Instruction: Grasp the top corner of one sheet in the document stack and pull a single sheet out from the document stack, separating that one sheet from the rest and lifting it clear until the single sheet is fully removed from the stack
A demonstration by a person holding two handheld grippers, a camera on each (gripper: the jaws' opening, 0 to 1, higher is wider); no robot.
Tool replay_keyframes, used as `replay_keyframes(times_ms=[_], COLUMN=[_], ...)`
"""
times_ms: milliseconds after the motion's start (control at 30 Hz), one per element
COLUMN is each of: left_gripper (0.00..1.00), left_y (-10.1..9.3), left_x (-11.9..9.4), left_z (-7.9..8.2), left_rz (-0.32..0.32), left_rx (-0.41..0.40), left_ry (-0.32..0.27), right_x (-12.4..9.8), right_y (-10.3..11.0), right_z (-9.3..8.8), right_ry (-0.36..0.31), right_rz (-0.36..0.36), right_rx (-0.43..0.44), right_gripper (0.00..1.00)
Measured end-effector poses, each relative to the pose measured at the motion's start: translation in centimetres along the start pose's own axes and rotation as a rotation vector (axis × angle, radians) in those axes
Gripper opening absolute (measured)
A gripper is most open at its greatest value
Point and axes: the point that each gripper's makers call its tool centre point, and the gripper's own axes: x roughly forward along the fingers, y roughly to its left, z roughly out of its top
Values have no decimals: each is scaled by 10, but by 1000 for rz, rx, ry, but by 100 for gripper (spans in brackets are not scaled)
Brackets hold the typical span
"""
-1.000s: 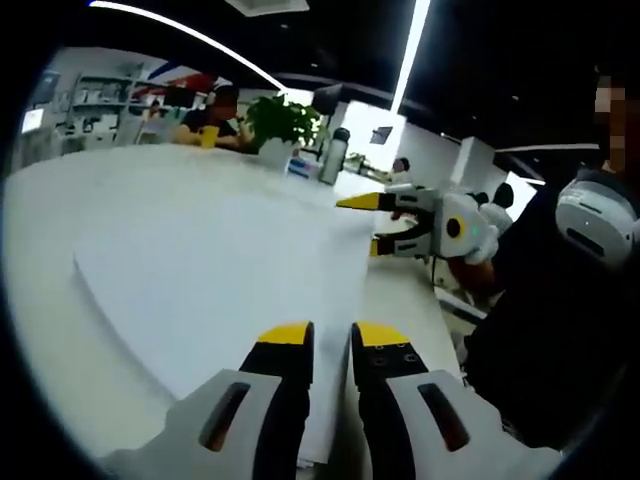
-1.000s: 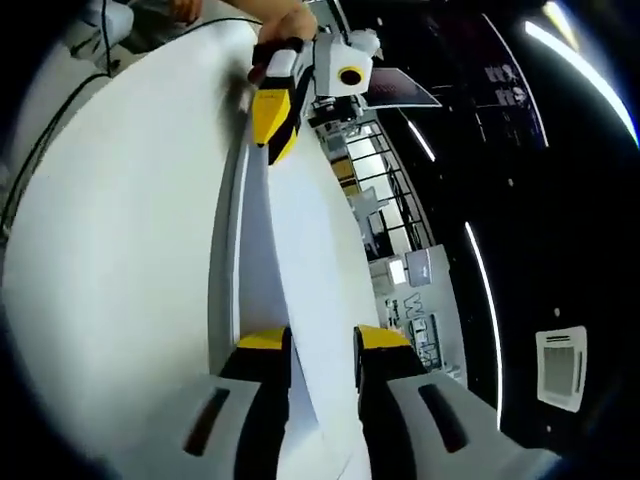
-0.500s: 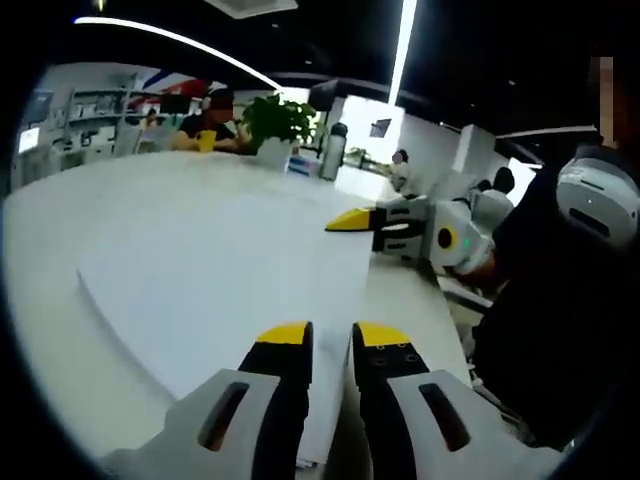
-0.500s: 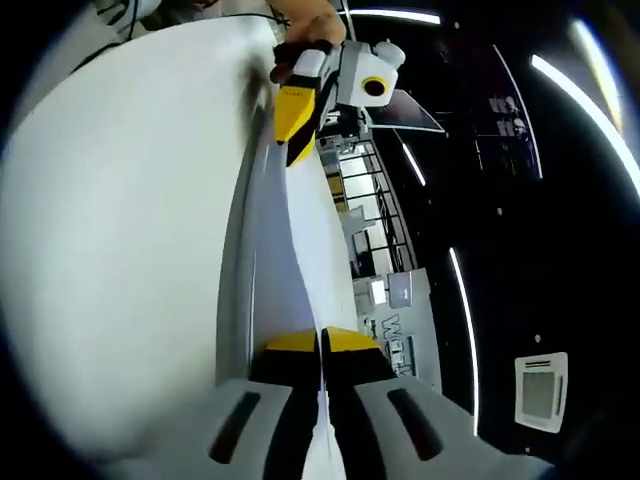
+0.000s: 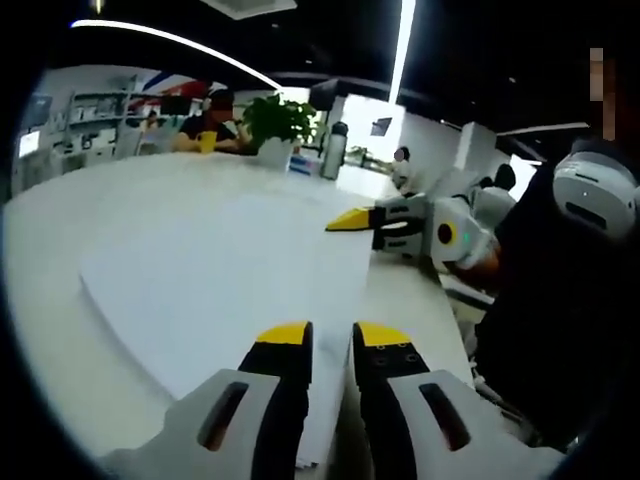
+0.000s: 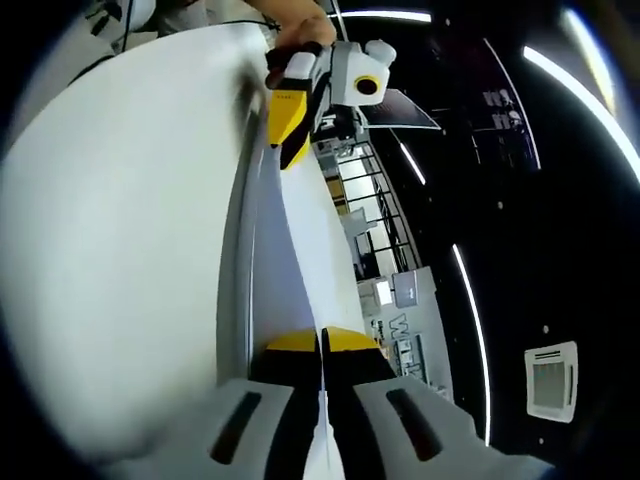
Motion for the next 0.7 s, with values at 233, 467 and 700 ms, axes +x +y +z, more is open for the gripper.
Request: replay_keyframes(times_ms=[233, 467, 700], left_gripper=[29, 32, 31], left_y=[-5, -10, -16], left_x=[-1, -20, -55], left_z=[5, 19, 19], left_rz=[79, 209, 339], left_rx=[91, 163, 96], left_ry=[14, -53, -206], right_x=[-1, 0, 0], right_y=[-2, -1, -2], right_z=[-1, 0, 0], right_ry=[-8, -10, -8], right_rz=[0, -2, -3], right_rx=[63, 62, 72], right_gripper=[2, 2, 2])
